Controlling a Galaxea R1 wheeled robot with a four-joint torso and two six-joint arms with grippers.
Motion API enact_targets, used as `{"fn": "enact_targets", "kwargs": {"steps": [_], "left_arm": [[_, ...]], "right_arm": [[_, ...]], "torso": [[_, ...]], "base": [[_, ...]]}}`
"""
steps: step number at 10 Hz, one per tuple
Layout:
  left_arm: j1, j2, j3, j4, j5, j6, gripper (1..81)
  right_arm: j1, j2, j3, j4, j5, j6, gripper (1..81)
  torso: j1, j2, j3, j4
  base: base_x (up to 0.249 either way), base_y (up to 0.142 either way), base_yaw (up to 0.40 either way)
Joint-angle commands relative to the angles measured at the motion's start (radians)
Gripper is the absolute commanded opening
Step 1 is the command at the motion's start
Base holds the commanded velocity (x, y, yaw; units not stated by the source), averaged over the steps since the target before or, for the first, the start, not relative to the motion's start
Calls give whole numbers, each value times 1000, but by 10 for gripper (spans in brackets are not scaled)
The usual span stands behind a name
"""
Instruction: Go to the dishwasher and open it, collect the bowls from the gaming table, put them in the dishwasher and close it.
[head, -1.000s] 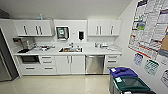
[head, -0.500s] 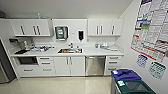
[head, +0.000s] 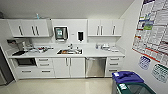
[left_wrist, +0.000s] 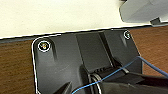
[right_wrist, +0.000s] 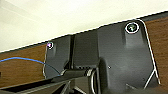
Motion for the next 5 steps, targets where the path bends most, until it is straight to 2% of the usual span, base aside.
{"fn": "enact_targets", "kwargs": {"steps": [1,5], "left_arm": [[-63,-10,5,7,42,0,811],[-63,-13,5,9,42,0,811]], "right_arm": [[53,-17,9,-7,-50,-3,811],[54,-12,9,-7,-55,-3,811]], "torso": [[0,0,0,0],[1,0,0,0]], "base": [[147,0,0],[118,0,0]]}}
